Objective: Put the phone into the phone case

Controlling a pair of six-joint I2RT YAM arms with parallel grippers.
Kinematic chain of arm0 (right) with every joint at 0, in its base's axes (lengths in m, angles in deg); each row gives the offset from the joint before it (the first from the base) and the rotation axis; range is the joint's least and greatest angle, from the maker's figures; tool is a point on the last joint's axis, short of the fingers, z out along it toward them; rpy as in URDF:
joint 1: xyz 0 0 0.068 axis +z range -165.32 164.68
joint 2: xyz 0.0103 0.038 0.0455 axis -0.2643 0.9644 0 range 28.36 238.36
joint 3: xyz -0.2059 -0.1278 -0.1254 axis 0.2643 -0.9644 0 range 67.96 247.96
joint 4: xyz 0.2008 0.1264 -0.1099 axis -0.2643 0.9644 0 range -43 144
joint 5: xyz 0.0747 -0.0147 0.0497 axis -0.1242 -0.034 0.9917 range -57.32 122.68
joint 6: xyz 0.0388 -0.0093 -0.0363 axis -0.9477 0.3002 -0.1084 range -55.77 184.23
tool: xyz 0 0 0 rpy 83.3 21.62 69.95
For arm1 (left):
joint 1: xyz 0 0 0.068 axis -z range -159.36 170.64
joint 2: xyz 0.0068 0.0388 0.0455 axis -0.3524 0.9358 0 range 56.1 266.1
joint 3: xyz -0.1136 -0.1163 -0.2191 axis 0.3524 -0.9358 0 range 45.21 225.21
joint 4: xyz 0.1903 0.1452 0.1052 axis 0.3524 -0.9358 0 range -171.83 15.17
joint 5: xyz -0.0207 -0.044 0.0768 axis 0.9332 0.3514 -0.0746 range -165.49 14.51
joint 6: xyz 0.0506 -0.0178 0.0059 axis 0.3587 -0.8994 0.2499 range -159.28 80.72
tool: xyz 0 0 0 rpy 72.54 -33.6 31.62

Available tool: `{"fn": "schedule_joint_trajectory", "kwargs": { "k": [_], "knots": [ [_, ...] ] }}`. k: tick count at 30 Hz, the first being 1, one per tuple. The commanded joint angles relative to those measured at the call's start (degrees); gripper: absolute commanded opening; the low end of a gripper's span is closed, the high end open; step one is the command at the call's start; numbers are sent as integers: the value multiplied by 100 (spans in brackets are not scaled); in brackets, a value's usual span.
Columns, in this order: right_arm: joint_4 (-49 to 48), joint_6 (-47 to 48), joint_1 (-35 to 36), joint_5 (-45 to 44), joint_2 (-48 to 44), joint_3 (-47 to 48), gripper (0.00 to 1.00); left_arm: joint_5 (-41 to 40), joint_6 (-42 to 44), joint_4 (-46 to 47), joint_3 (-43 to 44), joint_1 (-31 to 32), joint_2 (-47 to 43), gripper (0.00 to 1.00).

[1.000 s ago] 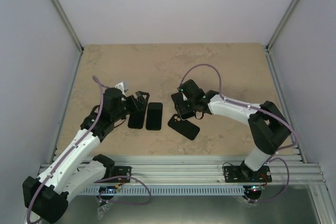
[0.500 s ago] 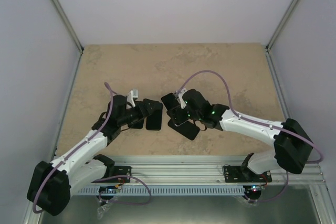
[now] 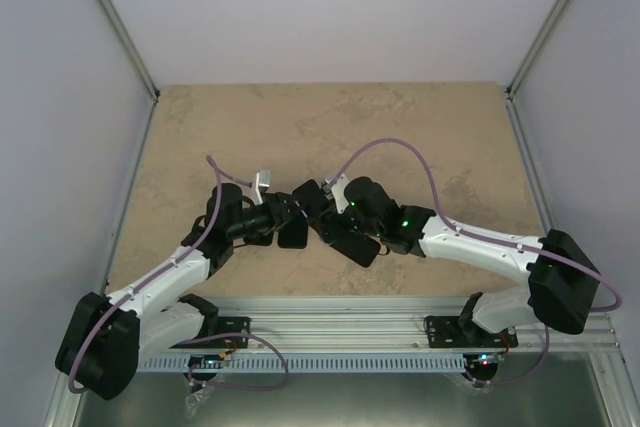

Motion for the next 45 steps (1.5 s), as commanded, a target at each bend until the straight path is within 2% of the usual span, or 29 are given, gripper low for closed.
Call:
{"fn": "schedule_joint_trajectory", "kwargs": {
  "k": [1, 8, 13, 18, 26, 34, 40, 45],
  "knots": [
    [-430, 91, 57, 31, 58, 122, 25, 198, -44, 407, -84, -25, -7, 39],
    [-480, 150, 88, 34, 131, 129, 26, 134, -6, 541, -149, -25, -25, 13],
    [-514, 127, 90, 34, 46, 79, 31, 82, -9, 660, -211, -25, -106, 0],
    [-551, 20, 89, 30, -144, -52, 46, -183, -10, 601, -287, -25, -354, 0],
    [-1096, -377, 82, 259, -781, -545, 76, -959, -235, 509, -612, -27, -1219, 0],
    [-1884, -1030, 80, 373, -1384, -1174, 96, -1691, -612, 383, -990, -28, -2442, 0],
    [-2630, -1650, 80, 489, -1668, -1659, 97, -2104, -870, 247, -1197, -25, -3496, 0],
    [-3533, -2221, 88, 763, -1605, -2074, 92, -2254, -1082, 294, -1334, -25, -4126, 0]
  ]
}}
